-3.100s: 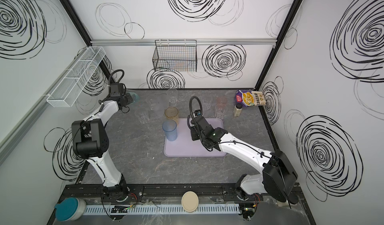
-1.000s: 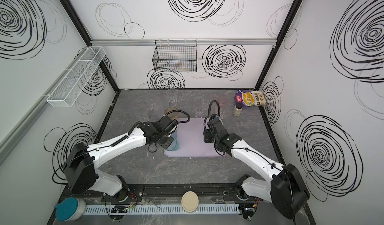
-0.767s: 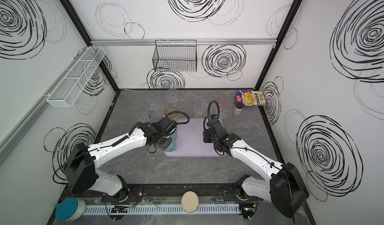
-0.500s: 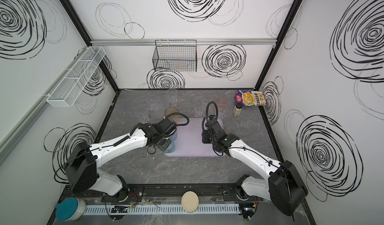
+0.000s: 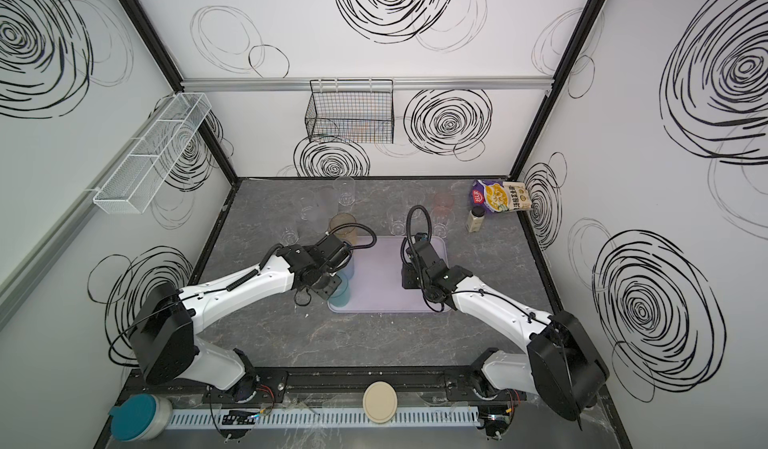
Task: Place the glasses into the tray
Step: 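Carry the teal glass with the left gripper over the tray beside the blue glass, then lower the teal glass onto the tray, open the left gripper and withdraw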
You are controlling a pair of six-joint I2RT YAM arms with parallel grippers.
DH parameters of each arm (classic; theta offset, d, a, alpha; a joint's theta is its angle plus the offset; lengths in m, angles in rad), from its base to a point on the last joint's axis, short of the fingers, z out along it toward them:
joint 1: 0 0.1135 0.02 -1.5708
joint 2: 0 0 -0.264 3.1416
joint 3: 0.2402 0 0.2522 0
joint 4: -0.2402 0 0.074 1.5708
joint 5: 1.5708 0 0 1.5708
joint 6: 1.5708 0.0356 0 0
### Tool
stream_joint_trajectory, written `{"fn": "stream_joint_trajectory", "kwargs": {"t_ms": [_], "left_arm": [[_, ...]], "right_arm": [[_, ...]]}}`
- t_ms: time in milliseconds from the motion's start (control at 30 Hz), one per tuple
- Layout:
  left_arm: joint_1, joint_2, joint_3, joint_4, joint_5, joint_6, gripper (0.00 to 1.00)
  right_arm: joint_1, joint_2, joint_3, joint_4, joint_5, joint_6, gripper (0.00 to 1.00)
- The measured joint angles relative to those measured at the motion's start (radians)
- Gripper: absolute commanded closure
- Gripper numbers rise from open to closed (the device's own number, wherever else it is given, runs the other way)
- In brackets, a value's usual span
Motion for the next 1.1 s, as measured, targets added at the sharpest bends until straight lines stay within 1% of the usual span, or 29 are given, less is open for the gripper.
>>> {"fn": "stream_joint_trajectory", "kwargs": {"t_ms": [267, 567, 667, 767, 833, 867, 1000, 1100], "left_arm": [[0.000, -0.053, 0.017, -0.001, -0.008, -0.010, 0.58], [0.006, -0.160, 0.040, 0.016, 0.011, -0.015, 0.57], [0.029, -0.214, 0.038, 0.057, 0.031, -0.019, 0.56], [0.056, -0.301, 0.002, 0.156, 0.033, -0.029, 0.54], [0.070, -0.385, -0.049, 0.232, 0.020, -0.037, 0.49], [0.076, -0.423, -0.077, 0.272, 0.009, -0.040, 0.45], [0.108, -0.577, -0.207, 0.434, -0.042, -0.054, 0.25], [0.157, -0.670, -0.307, 0.539, -0.074, -0.069, 0.18]], "right_arm": [[0.004, 0.003, 0.000, 0.001, -0.001, 0.003, 0.50], [0.012, 0.008, 0.000, 0.001, -0.001, 0.007, 0.50], [0.019, 0.017, 0.000, 0.002, -0.001, 0.008, 0.50], [0.036, 0.034, 0.004, 0.003, 0.000, 0.012, 0.50], [0.057, 0.055, 0.014, 0.003, 0.002, 0.019, 0.50], [0.069, 0.066, 0.020, 0.004, 0.003, 0.022, 0.50], [0.110, 0.106, 0.043, 0.008, 0.008, 0.033, 0.50], [0.131, 0.130, 0.053, 0.020, 0.008, 0.041, 0.50]]}}
